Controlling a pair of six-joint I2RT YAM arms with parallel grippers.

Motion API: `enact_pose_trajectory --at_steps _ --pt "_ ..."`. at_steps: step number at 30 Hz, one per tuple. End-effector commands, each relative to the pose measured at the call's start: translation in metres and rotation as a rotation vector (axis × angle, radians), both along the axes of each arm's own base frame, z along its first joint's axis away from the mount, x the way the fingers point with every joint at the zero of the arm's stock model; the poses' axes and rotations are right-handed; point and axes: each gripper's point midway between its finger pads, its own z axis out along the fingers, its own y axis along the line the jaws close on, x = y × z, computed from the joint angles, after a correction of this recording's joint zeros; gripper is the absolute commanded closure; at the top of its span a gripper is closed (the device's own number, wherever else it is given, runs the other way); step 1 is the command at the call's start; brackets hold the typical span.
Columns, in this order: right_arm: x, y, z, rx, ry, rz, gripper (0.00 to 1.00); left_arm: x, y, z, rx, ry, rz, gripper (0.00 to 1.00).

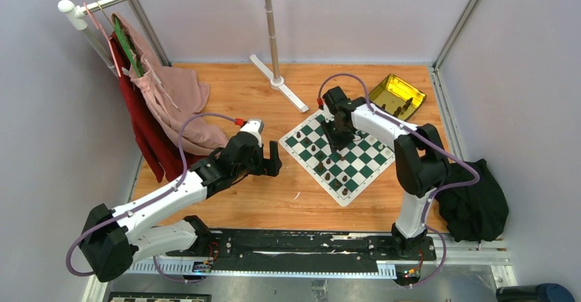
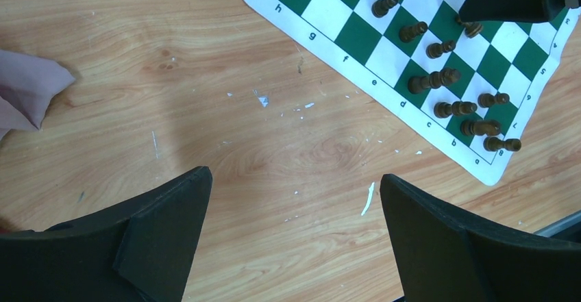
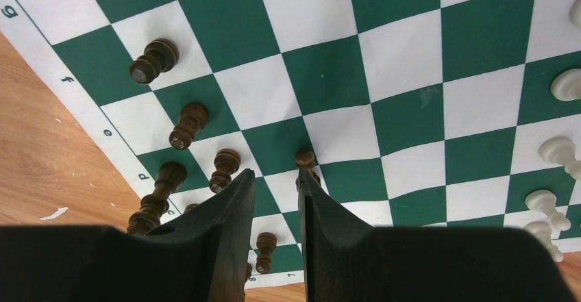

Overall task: Set up the chess pieces on the board
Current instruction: Pick up the chess piece from the chessboard.

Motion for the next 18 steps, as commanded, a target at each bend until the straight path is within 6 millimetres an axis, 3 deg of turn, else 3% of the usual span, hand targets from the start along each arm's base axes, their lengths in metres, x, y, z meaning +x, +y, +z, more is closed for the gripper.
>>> enact_pose_trajectory --at_steps 1,18 --pt "-0.002 -0.013 -0.003 -0.029 0.035 -0.003 0.66 0.004 -0.003 0.005 0.005 -0.017 0.001 0.0" --pt "0.003 -0.022 -0.021 -0.04 0.069 -0.019 0.67 0.009 -0.008 -0.002 0.014 -0.004 -0.003 0.0"
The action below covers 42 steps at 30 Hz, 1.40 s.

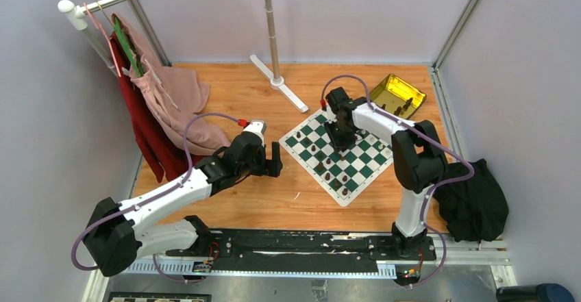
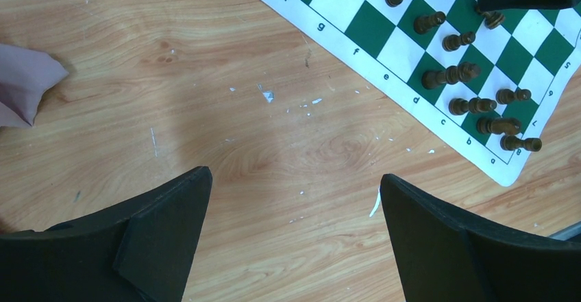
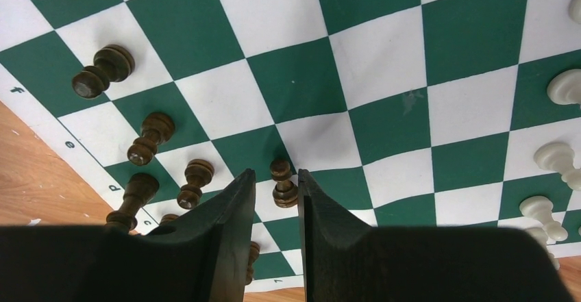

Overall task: Set up the chess pieces on the board
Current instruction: Pick up the chess piece from the chessboard.

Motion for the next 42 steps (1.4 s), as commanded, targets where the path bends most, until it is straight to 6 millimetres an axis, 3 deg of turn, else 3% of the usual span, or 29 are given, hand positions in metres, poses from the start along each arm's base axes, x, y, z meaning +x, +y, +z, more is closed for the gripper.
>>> enact_pose_trajectory --at_steps 1,17,24,29,42 --pt "0.0 -0.009 -0.007 -0.016 0.036 -0.002 0.67 0.007 -0.007 0.011 -0.018 -0.034 -0.004 0.0" --pt "-0.001 -0.006 -0.016 -0.01 0.06 0.003 0.72 0.01 -0.009 0.006 -0.01 -0.026 -0.004 0.0" --pt "0.0 -0.007 -0.017 -0.015 0.065 0.001 0.82 0.01 -0.009 0.005 -0.009 -0.025 -0.004 0.0" --pt "0.003 -0.008 -0.012 -0.023 0.049 -0.004 0.9 0.01 -0.008 0.006 -0.005 -0.03 -0.004 0.0" --pt "0.01 -0.004 0.018 0.016 -0.093 -0.012 0.94 0.006 -0.002 0.011 0.007 -0.047 -0.015 0.0"
